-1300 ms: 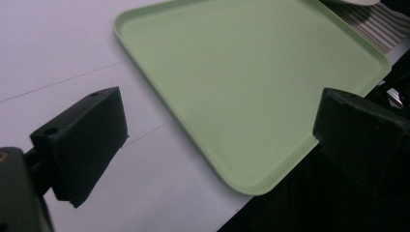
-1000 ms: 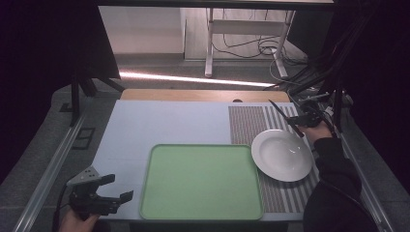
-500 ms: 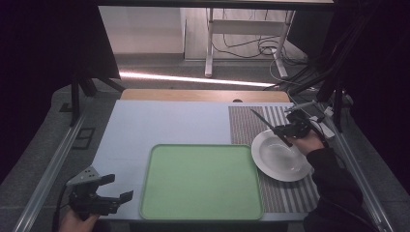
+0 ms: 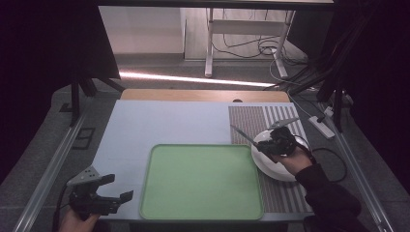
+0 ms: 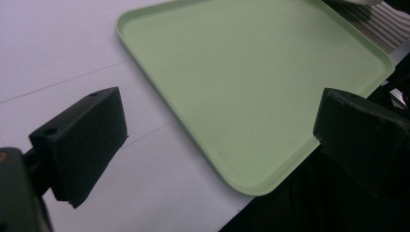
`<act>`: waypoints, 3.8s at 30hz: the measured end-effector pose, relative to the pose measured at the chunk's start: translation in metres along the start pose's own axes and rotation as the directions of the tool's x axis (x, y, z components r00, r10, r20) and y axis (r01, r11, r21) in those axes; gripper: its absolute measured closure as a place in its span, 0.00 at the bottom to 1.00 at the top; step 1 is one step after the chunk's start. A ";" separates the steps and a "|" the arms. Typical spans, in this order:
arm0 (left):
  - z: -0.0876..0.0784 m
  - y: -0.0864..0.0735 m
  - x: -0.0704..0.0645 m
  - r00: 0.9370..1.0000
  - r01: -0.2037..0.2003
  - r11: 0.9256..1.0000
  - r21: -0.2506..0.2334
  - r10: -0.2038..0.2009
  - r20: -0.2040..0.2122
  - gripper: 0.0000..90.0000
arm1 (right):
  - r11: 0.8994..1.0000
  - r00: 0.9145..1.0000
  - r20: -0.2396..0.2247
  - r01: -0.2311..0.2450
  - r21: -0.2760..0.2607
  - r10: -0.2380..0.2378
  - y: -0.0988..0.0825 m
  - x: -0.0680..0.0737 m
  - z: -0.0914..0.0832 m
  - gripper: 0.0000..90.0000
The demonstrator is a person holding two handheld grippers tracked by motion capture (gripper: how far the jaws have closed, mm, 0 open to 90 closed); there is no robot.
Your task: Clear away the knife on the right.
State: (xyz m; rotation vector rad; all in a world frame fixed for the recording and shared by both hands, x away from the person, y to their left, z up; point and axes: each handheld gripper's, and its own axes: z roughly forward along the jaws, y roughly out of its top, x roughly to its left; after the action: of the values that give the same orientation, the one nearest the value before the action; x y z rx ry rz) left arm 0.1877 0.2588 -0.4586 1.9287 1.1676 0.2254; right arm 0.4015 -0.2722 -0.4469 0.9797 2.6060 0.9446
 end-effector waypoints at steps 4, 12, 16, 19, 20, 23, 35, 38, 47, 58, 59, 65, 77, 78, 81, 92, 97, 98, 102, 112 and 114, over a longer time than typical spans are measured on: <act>0.000 0.000 0.000 1.000 0.001 1.000 0.000 -0.001 0.000 0.05 | 1.000 0.999 -0.024 0.030 -0.007 -0.030 -0.003 0.022 0.000 0.86; 0.000 0.000 0.000 1.000 0.003 1.000 0.000 -0.003 0.002 0.05 | 0.994 0.991 -0.081 0.109 0.016 -0.107 -0.008 0.066 0.007 0.86; 0.000 0.000 0.001 1.000 0.004 1.000 0.001 -0.004 0.002 0.05 | 0.988 0.984 -0.108 0.147 0.054 -0.140 -0.011 0.083 0.016 0.86; 0.000 0.000 0.001 1.000 0.004 1.000 0.001 -0.004 0.002 0.05 | 0.982 0.979 -0.123 0.173 0.080 -0.162 -0.012 0.090 0.023 0.86; 0.000 0.000 0.001 1.000 0.005 1.000 0.000 -0.005 0.002 0.05 | 0.979 0.978 -0.128 0.180 0.094 -0.167 -0.013 0.092 0.026 0.86; 0.000 0.000 0.001 1.000 0.005 1.000 0.001 -0.005 0.002 0.05 | 0.973 0.975 -0.132 0.194 0.127 -0.177 -0.015 0.096 0.032 0.86; 0.000 0.000 0.001 1.000 0.008 1.000 0.002 -0.008 0.003 0.05 | 0.954 0.969 -0.202 0.188 0.234 -0.142 -0.022 0.099 0.049 0.71; 0.000 0.000 0.001 1.000 0.009 1.000 0.005 -0.009 0.004 0.05 | 0.966 0.967 -0.226 0.162 0.202 -0.115 -0.018 0.095 0.046 0.68; 0.001 0.001 0.002 1.000 0.012 1.000 0.008 -0.012 0.006 0.05 | 0.935 0.912 -0.334 0.309 0.172 -0.240 0.006 0.122 0.061 1.00; 0.000 0.000 0.002 1.000 0.010 1.000 0.002 -0.010 0.006 0.05 | 0.911 0.928 -0.263 0.330 0.246 -0.265 0.009 0.119 0.080 1.00; 0.000 0.000 0.002 1.000 0.009 1.000 0.002 -0.009 0.007 0.05 | 0.916 0.932 -0.263 0.315 0.248 -0.249 0.007 0.116 0.078 1.00; 0.000 0.000 0.001 1.000 0.007 1.000 0.002 -0.007 0.007 0.05 | 0.922 0.945 -0.240 0.284 0.263 -0.222 0.000 0.104 0.070 1.00; 0.000 0.000 0.001 1.000 0.004 1.000 -0.001 -0.004 0.006 0.05 | 0.929 0.964 -0.212 0.221 0.298 -0.161 -0.013 0.084 0.055 1.00; 0.000 0.000 0.001 1.000 0.004 1.000 -0.001 -0.004 0.005 0.05 | 0.930 0.966 -0.208 0.212 0.300 -0.154 -0.014 0.082 0.054 1.00; 0.000 0.000 0.001 1.000 0.003 1.000 -0.001 -0.003 0.005 0.05 | 0.932 0.971 -0.202 0.190 0.309 -0.131 -0.016 0.076 0.051 1.00; 0.000 0.000 0.001 1.000 0.002 1.000 -0.002 -0.002 0.004 0.05 | 0.930 0.981 -0.165 0.154 0.335 -0.103 -0.021 0.062 0.043 1.00; 0.000 0.000 0.001 1.000 0.002 1.000 -0.001 -0.002 0.004 0.05 | 0.932 0.984 -0.152 0.138 0.336 -0.091 -0.022 0.058 0.042 1.00; 0.000 0.000 0.001 1.000 0.002 1.000 -0.001 -0.002 0.004 0.05 | 0.933 0.984 -0.155 0.136 0.333 -0.088 -0.022 0.059 0.042 0.99; 0.000 0.000 0.001 1.000 0.002 1.000 -0.001 -0.002 0.004 0.05 | 0.945 0.983 -0.160 0.134 0.298 -0.089 -0.018 0.061 0.039 0.97; 0.000 0.000 0.001 1.000 0.003 1.000 -0.003 -0.003 0.003 0.05 | 0.977 0.986 -0.150 0.100 0.188 -0.072 -0.010 0.068 0.023 0.65; 0.000 0.000 0.001 1.000 0.003 1.000 -0.003 -0.003 0.003 0.05 | 0.980 0.987 -0.145 0.097 0.175 -0.072 -0.010 0.069 0.021 0.56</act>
State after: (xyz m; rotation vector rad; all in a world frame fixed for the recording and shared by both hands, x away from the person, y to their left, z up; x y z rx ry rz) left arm 0.1880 0.2595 -0.4586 1.9242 1.1679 0.2225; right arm 0.3521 -0.2226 -0.4666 0.8628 2.8670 0.7911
